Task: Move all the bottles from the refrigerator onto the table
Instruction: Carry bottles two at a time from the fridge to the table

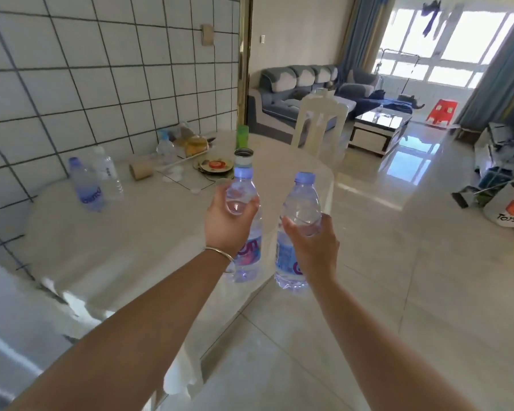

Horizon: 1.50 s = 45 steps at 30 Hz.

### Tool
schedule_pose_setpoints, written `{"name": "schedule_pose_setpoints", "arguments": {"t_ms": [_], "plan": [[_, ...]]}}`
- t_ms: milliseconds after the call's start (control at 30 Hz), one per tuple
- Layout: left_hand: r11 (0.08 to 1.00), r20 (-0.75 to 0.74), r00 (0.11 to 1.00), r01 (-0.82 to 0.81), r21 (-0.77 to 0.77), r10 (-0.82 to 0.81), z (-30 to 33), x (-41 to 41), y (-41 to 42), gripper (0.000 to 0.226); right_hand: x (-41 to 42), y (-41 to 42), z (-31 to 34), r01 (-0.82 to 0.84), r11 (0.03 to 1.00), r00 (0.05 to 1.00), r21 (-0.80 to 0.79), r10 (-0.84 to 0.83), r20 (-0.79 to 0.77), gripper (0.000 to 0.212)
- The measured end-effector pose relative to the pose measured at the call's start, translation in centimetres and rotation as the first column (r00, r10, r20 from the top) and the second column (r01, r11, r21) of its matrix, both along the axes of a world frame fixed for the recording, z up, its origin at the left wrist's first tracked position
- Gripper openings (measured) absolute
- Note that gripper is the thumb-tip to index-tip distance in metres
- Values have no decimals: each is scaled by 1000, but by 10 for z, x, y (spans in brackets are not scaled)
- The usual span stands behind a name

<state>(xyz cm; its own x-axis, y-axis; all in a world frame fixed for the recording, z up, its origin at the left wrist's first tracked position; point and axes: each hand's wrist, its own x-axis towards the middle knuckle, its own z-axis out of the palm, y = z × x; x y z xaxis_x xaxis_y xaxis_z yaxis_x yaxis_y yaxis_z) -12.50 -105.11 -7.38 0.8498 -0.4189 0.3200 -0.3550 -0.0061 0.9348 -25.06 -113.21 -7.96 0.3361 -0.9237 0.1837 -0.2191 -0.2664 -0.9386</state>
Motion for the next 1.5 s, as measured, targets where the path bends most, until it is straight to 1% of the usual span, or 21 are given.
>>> {"name": "schedule_pose_setpoints", "arguments": {"t_ms": [67, 167, 233, 333, 467, 567, 667, 733, 833, 1000, 1067, 1167, 1300, 1367, 1433, 1500], "plan": [[998, -7, 998, -59, 7, 59, -2, 25, -21, 39, 34, -28, -6, -58, 998, 998, 17, 58, -8, 54], [986, -4, 987, -159, 43, 159, -7, 65, -51, 38, 86, -70, -11, -174, 985, 984, 15, 174, -31, 46], [969, 27, 972, -234, 72, 233, -12, 90, -67, 42, 119, -95, -13, -269, 963, 962, 30, 270, -38, 42], [930, 37, 934, -357, 87, 355, -19, 126, -87, 45, 170, -129, -15, -384, 921, 920, 66, 387, -55, 46], [880, 27, 885, -465, 99, 464, -30, 174, -105, 49, 240, -158, -24, -526, 845, 846, 94, 532, -51, 44], [831, 25, 837, -546, 107, 547, -41, 209, -106, 49, 288, -162, -38, -599, 793, 794, 106, 606, -51, 47], [786, 31, 794, -606, 125, 607, -55, 252, -102, 49, 337, -161, -57, -673, 726, 721, 144, 687, -94, 53], [755, 31, 765, -640, 140, 643, -63, 284, -96, 49, 371, -161, -70, -691, 706, 697, 154, 708, -117, 60], [727, -6, 737, -666, 166, 676, -78, 337, -86, 47, 423, -160, -83, -688, 697, 691, 201, 714, -115, 58], [728, 25, 753, -643, 239, 657, -101, 423, -78, 46, 516, -158, -95, -697, 655, 660, 290, 745, -96, 55], [723, 26, 753, -640, 259, 657, -108, 454, -78, 47, 551, -156, -106, -688, 656, 657, 312, 745, -117, 59], [720, 4, 752, -634, 282, 660, -120, 497, -82, 49, 602, -157, -127, -707, 625, 608, 332, 776, -165, 65], [716, 34, 754, -635, 289, 655, -138, 546, -89, 54, 655, -155, -135, -705, 635, 593, 315, 772, -229, 58], [705, 67, 756, -635, 317, 651, -149, 565, -92, 53, 677, -156, -140, -706, 641, 591, 301, 767, -250, 56], [690, 79, 753, -635, 347, 653, -160, 579, -93, 54, 696, -157, -146, -709, 638, 582, 300, 770, -262, 60], [683, 70, 742, -646, 341, 666, -169, 590, -94, 54, 710, -157, -152, -720, 628, 564, 296, 778, -277, 64]]}}
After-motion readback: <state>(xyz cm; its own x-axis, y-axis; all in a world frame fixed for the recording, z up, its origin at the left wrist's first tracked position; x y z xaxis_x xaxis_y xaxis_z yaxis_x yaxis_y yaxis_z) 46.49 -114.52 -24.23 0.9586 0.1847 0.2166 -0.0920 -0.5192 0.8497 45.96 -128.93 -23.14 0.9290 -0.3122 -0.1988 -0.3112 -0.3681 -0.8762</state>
